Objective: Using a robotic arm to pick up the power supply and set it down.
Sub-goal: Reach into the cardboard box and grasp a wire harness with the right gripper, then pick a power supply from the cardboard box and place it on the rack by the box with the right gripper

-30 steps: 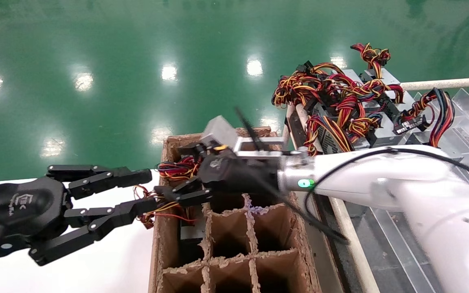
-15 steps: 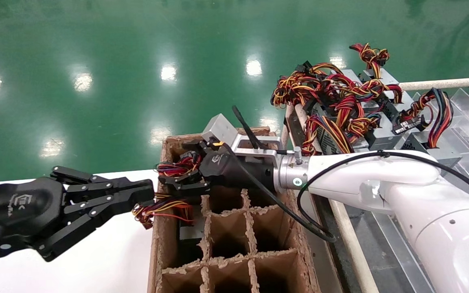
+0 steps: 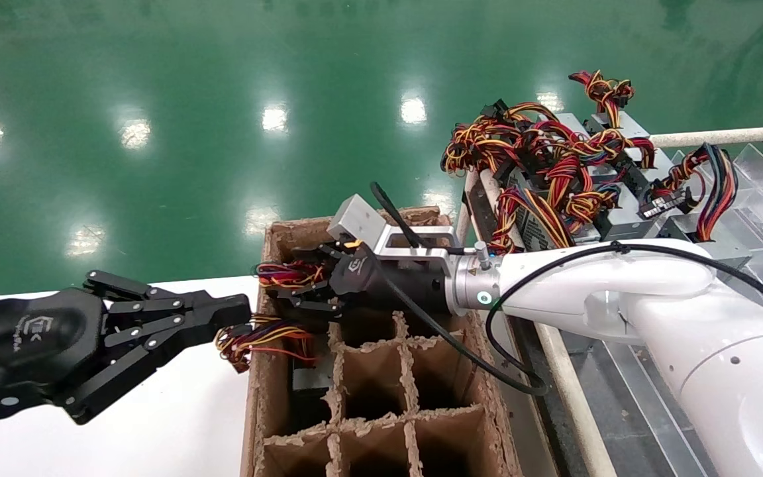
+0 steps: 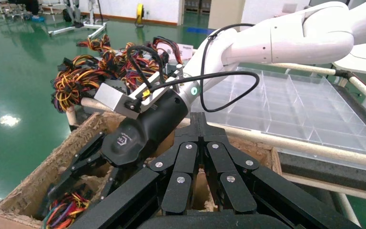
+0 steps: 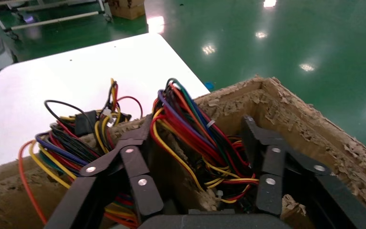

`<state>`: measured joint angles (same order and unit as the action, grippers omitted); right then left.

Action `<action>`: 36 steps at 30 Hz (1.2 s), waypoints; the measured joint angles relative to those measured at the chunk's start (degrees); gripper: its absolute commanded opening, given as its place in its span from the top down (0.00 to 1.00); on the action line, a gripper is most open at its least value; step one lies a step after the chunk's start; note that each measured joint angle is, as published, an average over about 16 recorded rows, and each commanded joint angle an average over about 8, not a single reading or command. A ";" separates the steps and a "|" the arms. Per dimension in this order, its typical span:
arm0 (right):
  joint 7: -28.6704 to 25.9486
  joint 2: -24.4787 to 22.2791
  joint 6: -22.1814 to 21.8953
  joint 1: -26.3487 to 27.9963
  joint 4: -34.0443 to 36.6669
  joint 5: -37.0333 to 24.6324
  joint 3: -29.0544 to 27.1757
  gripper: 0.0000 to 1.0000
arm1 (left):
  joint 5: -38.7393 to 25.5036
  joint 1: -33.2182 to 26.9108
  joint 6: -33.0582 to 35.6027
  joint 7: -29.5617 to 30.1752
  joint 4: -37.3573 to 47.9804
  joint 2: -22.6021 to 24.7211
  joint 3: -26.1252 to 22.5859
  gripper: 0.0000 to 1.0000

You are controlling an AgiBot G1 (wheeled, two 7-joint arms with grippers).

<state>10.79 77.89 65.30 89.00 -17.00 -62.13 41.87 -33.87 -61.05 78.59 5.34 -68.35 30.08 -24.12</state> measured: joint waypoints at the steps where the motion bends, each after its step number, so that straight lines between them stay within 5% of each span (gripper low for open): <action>1: 0.06 -0.01 -0.18 0.05 0.01 0.11 0.30 1.00 | 0.00 0.00 0.00 0.00 0.00 0.00 0.00 1.00; 36: 3.67 -1.84 0.37 4.85 1.76 10.18 3.14 1.00 | 0.00 0.00 0.00 0.00 0.00 0.00 0.00 1.00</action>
<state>14.46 76.05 65.67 93.85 -15.24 -51.96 45.01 -33.87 -61.05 78.59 5.34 -68.35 30.08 -24.12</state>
